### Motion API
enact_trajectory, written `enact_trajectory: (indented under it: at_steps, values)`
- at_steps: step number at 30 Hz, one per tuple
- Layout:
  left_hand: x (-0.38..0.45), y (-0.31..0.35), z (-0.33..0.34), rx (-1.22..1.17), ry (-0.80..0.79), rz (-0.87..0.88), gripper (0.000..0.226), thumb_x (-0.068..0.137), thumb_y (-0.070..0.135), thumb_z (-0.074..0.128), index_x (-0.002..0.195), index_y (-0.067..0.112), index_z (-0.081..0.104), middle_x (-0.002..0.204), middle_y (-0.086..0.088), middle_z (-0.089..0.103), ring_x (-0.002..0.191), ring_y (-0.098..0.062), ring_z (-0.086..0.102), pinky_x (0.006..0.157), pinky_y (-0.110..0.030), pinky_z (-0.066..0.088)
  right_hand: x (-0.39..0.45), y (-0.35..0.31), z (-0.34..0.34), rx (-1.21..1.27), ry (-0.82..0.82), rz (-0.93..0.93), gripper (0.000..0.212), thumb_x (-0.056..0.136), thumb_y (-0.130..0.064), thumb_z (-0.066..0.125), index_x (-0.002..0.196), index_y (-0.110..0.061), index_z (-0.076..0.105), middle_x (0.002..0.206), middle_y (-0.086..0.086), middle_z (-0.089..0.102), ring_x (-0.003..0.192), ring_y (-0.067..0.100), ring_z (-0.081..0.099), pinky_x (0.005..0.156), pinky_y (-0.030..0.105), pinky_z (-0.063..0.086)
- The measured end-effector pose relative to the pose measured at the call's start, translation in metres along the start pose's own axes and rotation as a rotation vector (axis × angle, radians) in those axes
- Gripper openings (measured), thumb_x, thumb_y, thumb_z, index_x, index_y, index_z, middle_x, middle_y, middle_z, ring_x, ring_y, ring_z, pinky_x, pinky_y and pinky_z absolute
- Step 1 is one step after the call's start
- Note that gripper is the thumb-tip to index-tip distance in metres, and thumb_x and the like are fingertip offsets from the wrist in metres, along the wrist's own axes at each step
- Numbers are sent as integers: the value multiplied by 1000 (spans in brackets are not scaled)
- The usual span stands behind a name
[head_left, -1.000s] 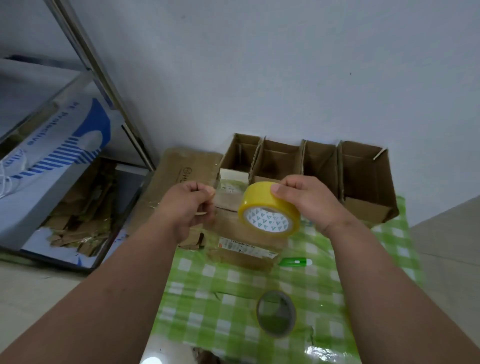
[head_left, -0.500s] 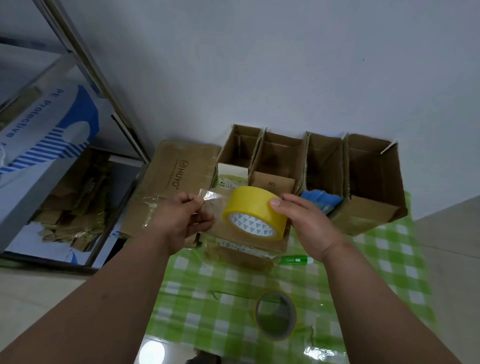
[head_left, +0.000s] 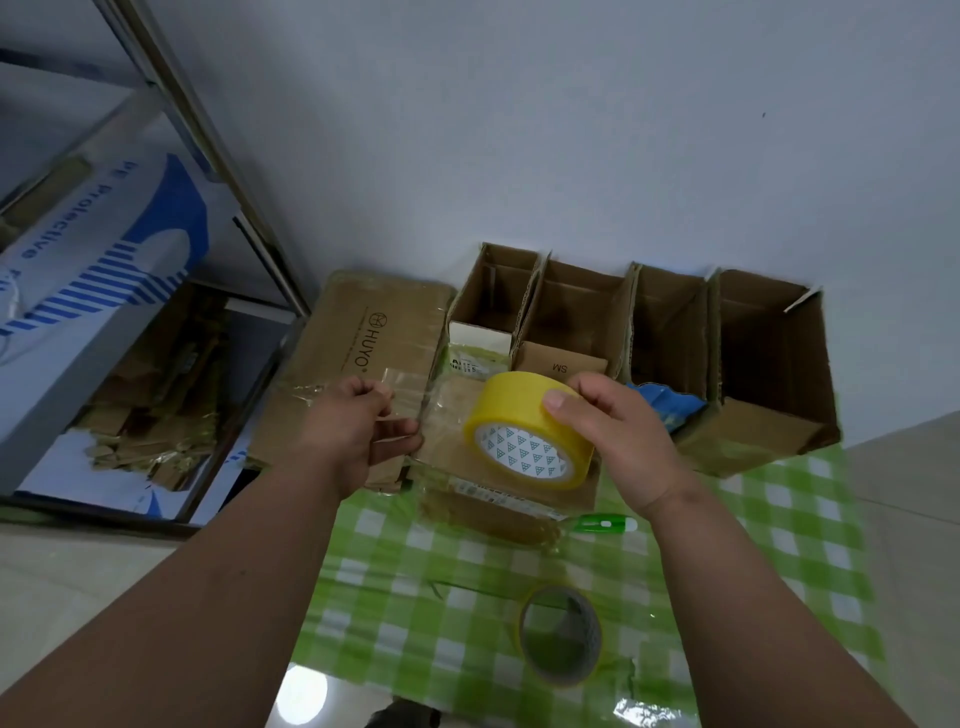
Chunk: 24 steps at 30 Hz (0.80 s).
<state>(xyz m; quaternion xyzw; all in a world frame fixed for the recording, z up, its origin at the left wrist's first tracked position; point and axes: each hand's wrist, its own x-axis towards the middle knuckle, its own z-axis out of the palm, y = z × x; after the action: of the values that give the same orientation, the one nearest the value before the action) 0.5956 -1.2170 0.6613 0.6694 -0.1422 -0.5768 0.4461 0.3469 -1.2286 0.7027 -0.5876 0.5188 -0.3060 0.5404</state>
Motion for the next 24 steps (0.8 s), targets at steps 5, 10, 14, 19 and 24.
enact_trajectory:
  at_steps: [5, 10, 14, 19, 24]
  values:
    - [3, -2, -1, 32, -25, -47, 3, 100, 7, 52, 97, 7, 51, 87, -10, 49, 57, -20, 61, 50, -31, 57, 4, 4, -5, 23, -11, 21, 20, 73, -51, 60, 75, -32, 63, 70, -12, 62, 68, 6, 63, 62, 25, 46]
    - [6, -10, -3, 113, -27, -84, 7, 99, 8, 56, 92, 10, 55, 77, -7, 52, 54, -16, 59, 46, -25, 54, 2, 9, -4, 19, 22, 26, 32, 65, -65, 60, 80, -37, 68, 74, -13, 66, 70, 2, 66, 58, 17, 48]
    - [9, -21, 2, 176, -17, -88, 15, 98, 12, 58, 83, 15, 57, 67, -2, 57, 48, -10, 54, 41, -21, 46, 2, 10, -3, 58, 47, 53, 13, 67, -59, 64, 79, -55, 67, 78, -26, 67, 73, -6, 65, 56, 9, 47]
    - [11, -33, 11, 249, 41, -84, 12, 95, 20, 64, 84, 17, 64, 66, -2, 61, 56, -15, 50, 53, -27, 42, 3, 13, -1, 88, 62, 85, 22, 56, -66, 63, 76, -57, 67, 77, -30, 67, 73, -8, 65, 57, 13, 51]
    - [6, -30, 14, 304, 60, -36, 6, 90, 16, 69, 87, 16, 64, 55, 7, 65, 42, -4, 57, 41, -18, 42, 2, 18, -2, 111, 54, 127, 24, 52, -69, 65, 75, -70, 60, 83, -41, 62, 79, -14, 63, 69, 24, 49]
